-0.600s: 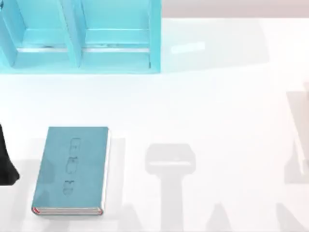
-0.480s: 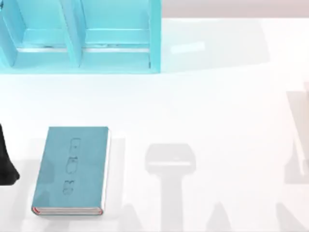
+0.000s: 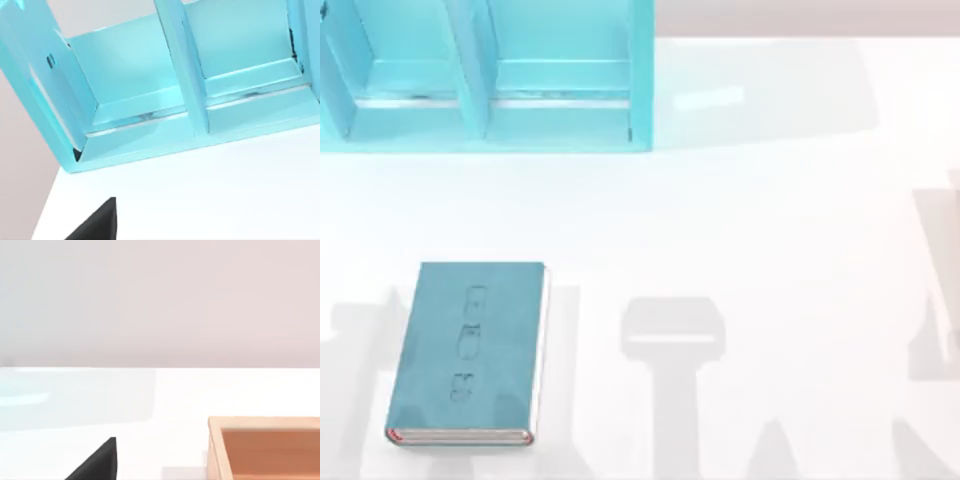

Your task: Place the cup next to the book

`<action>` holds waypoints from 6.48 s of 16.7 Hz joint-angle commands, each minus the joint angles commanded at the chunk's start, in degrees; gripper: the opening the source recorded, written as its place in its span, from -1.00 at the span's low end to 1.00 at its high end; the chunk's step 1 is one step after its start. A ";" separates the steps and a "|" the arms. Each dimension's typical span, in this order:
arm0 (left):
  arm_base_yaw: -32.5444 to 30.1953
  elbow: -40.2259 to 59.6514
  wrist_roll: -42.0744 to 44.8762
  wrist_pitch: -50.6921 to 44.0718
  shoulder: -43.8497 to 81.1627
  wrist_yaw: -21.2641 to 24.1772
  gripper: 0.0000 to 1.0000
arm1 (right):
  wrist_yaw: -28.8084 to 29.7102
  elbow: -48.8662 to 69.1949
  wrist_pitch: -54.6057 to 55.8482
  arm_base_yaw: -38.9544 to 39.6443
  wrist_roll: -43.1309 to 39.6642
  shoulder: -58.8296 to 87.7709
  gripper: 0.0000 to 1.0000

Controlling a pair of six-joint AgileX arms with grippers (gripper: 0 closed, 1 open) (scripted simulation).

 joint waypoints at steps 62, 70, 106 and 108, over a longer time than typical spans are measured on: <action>20.82 37.77 99.49 -34.11 82.17 0.48 -1.00 | 0.00 0.00 0.00 0.00 0.00 0.00 1.00; 20.77 40.03 99.57 -37.53 80.64 0.48 -1.00 | 0.00 0.00 0.00 0.00 0.00 0.00 1.00; -4.85 57.59 -12.37 -61.49 77.06 0.82 -1.00 | 0.00 0.00 0.00 0.00 0.00 0.00 1.00; -6.00 58.24 -16.36 -61.58 76.37 0.68 -1.00 | 0.00 0.00 0.00 0.00 0.00 0.00 1.00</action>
